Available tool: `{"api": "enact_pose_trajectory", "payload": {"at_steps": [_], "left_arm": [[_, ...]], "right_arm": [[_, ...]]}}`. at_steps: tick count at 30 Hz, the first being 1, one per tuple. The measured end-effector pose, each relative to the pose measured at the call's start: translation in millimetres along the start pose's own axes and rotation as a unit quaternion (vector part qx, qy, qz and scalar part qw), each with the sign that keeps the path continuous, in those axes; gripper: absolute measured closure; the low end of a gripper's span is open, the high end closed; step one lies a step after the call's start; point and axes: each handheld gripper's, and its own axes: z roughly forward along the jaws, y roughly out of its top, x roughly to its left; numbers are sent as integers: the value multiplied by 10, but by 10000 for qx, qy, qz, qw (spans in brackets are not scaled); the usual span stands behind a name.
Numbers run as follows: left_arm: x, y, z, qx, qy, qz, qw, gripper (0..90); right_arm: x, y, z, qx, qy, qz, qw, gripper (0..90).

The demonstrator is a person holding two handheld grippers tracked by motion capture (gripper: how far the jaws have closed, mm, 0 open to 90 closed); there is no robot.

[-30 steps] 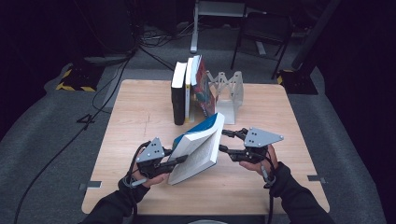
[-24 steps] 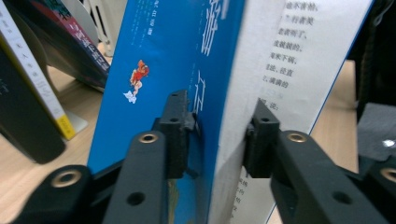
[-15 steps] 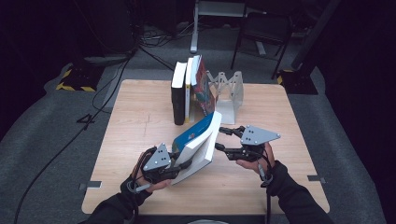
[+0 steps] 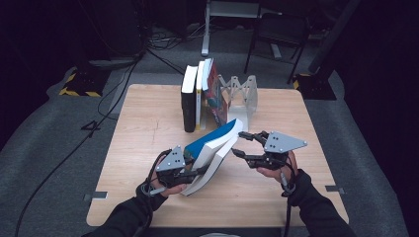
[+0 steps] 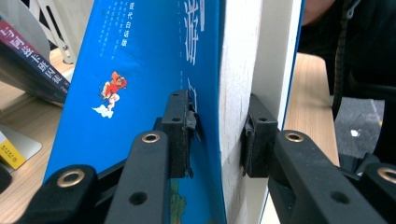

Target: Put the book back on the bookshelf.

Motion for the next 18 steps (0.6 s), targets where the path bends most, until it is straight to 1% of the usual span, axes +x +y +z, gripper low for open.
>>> {"api": "enact_pose_trajectory", "payload": {"at_steps": [1,2,3,5,7,9,10,11,12,13,14,15,16,17,18], "left_arm": [[4,-15,-34,-33,19,-32,10000,685],[4,-15,-34,-33,19,-32,10000,686],[12,-32,-83,-81,63,-95,9999,686],[18,-60,-173,-163,170,-157,9996,691],[21,-93,-260,-245,303,-222,9990,694],[9,-123,-343,-274,469,-198,9983,693],[6,-138,-378,-287,562,-168,9979,692],[2,-156,-407,-299,593,-165,9977,691],[6,-191,-457,-303,670,-67,9973,675],[6,-191,-457,-303,670,-67,9973,659],[16,-213,-480,-305,659,-74,9973,659],[33,-235,-496,-272,566,-99,9980,634],[41,-263,-506,-210,521,-98,9984,591],[33,-282,-510,-174,548,-92,9983,533],[33,-293,-517,-124,605,-95,9980,507]], "right_arm": [[21,17,19,-31,-50,-54,10000,431],[47,50,55,-82,-78,-124,9999,429],[47,50,55,-82,-78,-124,9999,429],[112,151,142,-100,-176,-286,9994,430],[174,247,238,-124,-226,-352,9990,422],[206,300,316,-163,-211,-307,9992,409],[218,316,353,-179,-184,-240,9994,405],[231,325,393,-172,-179,-176,9995,397],[265,326,463,-97,-270,-216,9994,390],[265,326,463,-97,-270,-216,9994,390],[283,316,500,-68,-285,-209,9994,389],[296,304,539,-3,-282,-182,9994,386],[303,291,579,86,-281,-193,9994,383],[300,268,627,159,-235,-151,9995,382],[296,248,660,195,-208,-81,9996,372]]}}
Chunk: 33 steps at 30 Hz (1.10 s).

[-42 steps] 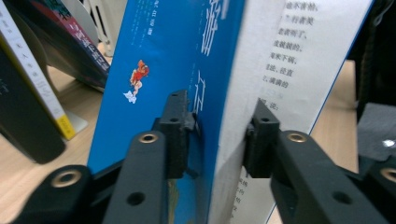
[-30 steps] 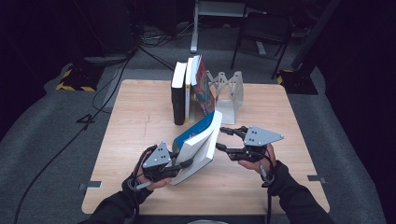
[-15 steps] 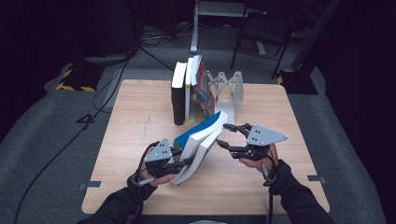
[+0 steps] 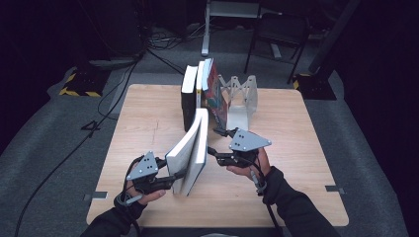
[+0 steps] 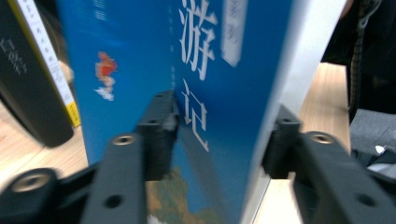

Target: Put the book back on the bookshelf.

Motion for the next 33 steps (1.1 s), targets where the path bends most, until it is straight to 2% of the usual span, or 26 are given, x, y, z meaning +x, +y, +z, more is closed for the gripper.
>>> {"api": "enact_pose_trajectory", "payload": {"at_steps": [1,3,5,8,10,12,13,14,16,19,23,26,27,30,31,32,33], "left_arm": [[11,-13,-5,59,-28,-23,10000,503],[45,-52,7,119,-214,-162,9996,512],[80,-80,48,158,-399,-283,9987,509],[102,-63,85,173,-562,-371,9976,528],[152,-54,125,163,-833,-472,9953,547],[196,-31,170,185,-1029,-430,9936,554],[207,-13,201,205,-1105,-414,9928,555],[205,-1,225,194,-1135,-398,9926,555],[199,38,297,184,-1210,-334,9919,557],[201,82,379,181,-1271,-233,9915,560],[209,170,570,188,-1478,-218,9886,560],[211,237,725,222,-1593,-156,9869,559],[209,268,783,222,-1596,-98,9869,558],[195,335,960,205,-1736,-36,9846,556],[187,347,997,197,-1763,-19,9841,554],[187,347,997,197,-1763,-19,9841,553],[175,366,1019,199,-1756,63,9842,553]], "right_arm": [[-4,-18,25,7,93,72,9999,363],[1,-50,79,13,265,196,9995,362],[22,-63,124,16,372,153,9992,363],[35,-65,125,66,374,126,9992,362],[-8,-90,103,83,472,245,9985,362],[-43,-115,67,112,510,322,9981,365],[-47,-123,43,130,474,284,9984,381],[-48,-133,9,147,413,215,9988,411],[-54,-164,-56,143,433,100,9989,506],[-101,-213,-116,146,397,143,9990,510],[-202,-309,-238,100,295,270,9991,542],[-271,-333,-342,140,188,171,9996,558],[-298,-345,-377,167,145,202,9996,563],[-356,-401,-489,200,-9,231,9995,589],[-384,-444,-560,218,-79,248,9994,589],[-384,-444,-560,218,-79,248,9994,589],[-393,-466,-596,238,-111,265,9993,589]]}}
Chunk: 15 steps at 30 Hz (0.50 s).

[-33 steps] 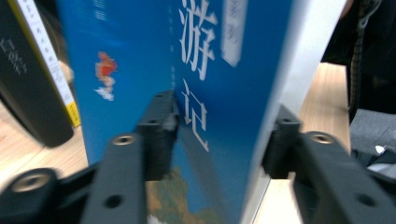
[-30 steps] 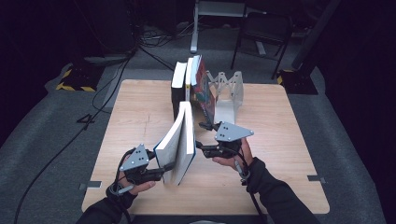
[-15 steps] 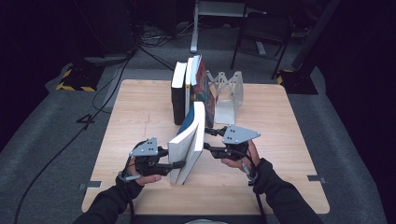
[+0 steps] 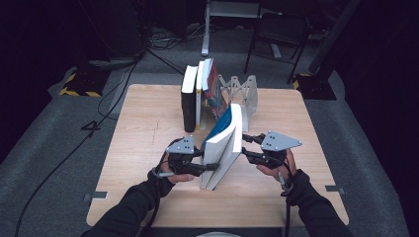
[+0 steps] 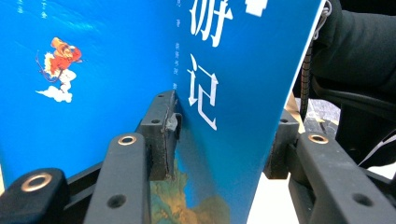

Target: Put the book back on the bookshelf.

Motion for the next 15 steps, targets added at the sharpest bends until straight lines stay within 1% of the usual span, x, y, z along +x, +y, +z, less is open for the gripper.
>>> {"api": "enact_pose_trajectory", "payload": {"at_steps": [3,4,6,7,8,10,11,13,14,15], "left_arm": [[-67,17,-15,1,195,113,9997,550],[-74,16,-32,21,230,174,9996,553],[-104,-6,-94,11,322,187,9993,566],[-104,-6,-94,11,322,187,9993,582],[-108,-16,-119,2,363,208,9991,582],[-133,-29,-157,41,423,244,9988,594],[-138,-29,-168,78,454,302,9985,594],[-182,-33,-180,135,590,377,9975,586],[-214,-31,-181,188,710,469,9962,573],[-262,-29,-181,283,847,564,9944,565]], "right_arm": [[40,-21,-53,69,-212,-104,9997,585],[60,-14,-50,62,-242,-122,9996,567],[94,10,-37,62,-302,-154,9994,538],[94,10,-37,62,-302,-154,9994,538],[123,25,-35,35,-297,-226,9993,520],[158,39,-33,-12,-236,-201,9995,501],[167,41,-32,-45,-193,-216,9996,491],[176,42,-25,-78,-136,-180,9997,478],[176,37,-20,-154,-18,-124,9998,455],[178,33,-19,-206,118,-61,9997,452]]}}
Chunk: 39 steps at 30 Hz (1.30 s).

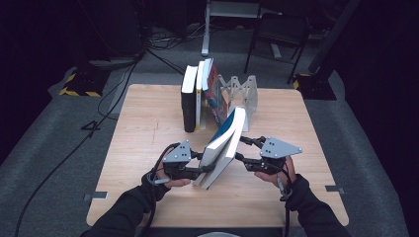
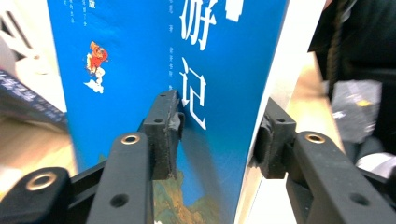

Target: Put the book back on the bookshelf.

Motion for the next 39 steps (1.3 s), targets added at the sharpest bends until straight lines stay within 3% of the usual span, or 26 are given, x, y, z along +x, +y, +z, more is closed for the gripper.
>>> {"api": "enact_pose_trajectory", "payload": {"at_steps": [2,7,11,14,15,19,21,23,25,26,27,29,31,34,37,39], "left_arm": [[-55,9,-24,102,147,117,9998,549],[-162,-18,-103,218,278,179,9992,508],[-220,-67,-138,381,354,65,9986,410],[-328,-106,-90,399,446,-230,9979,295],[-357,-105,-69,433,460,-238,9977,284],[-501,-90,88,607,935,-281,9934,181],[-495,-106,137,496,1140,-326,9917,180],[-452,-147,218,375,1310,-647,9886,181],[-448,-161,246,356,1418,-654,9871,180],[-441,-172,277,352,1544,-671,9851,180],[-429,-184,297,267,1687,-774,9823,193],[-415,-198,297,201,1859,-867,9785,248],[-384,-218,285,164,1908,-936,9770,319],[-349,-230,259,142,1810,-967,9786,361],[-330,-226,214,249,1730,-823,9812,422],[-280,-240,140,315,1637,-720,9834,498]], "right_arm": [[18,-2,12,-41,44,-4,10000,443],[106,7,60,-78,-18,-186,9998,439],[125,4,82,-69,55,-191,9998,434],[156,7,115,15,215,-273,9994,424],[169,11,130,39,264,-293,9992,416],[183,11,195,58,279,-210,9994,382],[181,3,246,115,256,-147,9995,361],[189,-13,295,191,210,-82,9996,338],[191,-25,332,293,141,-59,9995,328],[190,-37,360,342,143,-7,9993,328],[180,-59,397,273,207,138,9993,322],[181,-62,423,298,203,149,9992,322],[193,-66,446,314,161,135,9993,324],[202,-78,465,377,147,105,9991,326],[202,-113,467,502,106,23,9987,331],[167,-150,439,527,144,111,9984,337]]}}
